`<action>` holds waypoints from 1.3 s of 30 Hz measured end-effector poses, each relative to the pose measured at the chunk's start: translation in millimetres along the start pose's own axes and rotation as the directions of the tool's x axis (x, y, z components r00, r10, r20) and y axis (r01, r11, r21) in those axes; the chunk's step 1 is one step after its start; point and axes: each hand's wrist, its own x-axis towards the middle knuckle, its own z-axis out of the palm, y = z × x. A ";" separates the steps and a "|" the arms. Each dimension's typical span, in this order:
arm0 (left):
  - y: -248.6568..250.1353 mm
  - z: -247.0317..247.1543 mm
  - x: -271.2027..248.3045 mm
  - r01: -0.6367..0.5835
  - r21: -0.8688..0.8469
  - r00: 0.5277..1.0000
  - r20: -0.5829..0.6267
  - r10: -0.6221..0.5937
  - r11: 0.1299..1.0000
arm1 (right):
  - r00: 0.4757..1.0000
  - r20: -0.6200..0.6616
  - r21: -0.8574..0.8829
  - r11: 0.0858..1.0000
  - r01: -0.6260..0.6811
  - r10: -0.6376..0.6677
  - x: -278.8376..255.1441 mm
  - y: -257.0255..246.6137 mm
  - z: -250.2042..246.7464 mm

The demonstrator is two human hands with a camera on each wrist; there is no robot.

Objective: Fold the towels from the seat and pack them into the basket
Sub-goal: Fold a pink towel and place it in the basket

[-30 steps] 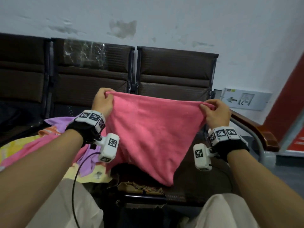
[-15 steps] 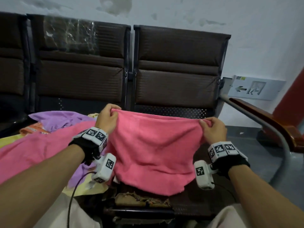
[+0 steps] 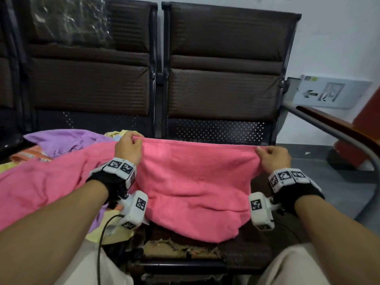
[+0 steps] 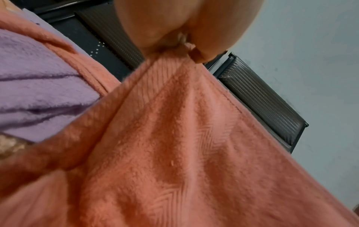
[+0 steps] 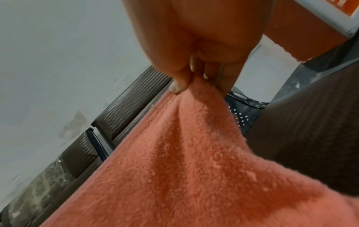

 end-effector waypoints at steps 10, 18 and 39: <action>43.9 0.5 -38.3 0.050 -0.409 0.961 0.268 0.068 0.911 | 0.913 0.371 0.600 0.795 -0.095 -0.171 -41.4 -56.1 3.9; 53.3 5.1 -56.2 0.164 -0.433 0.888 0.457 0.058 0.886 | 0.679 0.639 0.537 0.841 -0.059 -0.360 -72.3 -60.8 0.6; 71.0 29.7 -79.4 0.268 -0.451 0.729 0.673 0.127 0.851 | 0.724 0.405 0.363 0.825 0.433 -0.559 -65.5 -60.0 43.3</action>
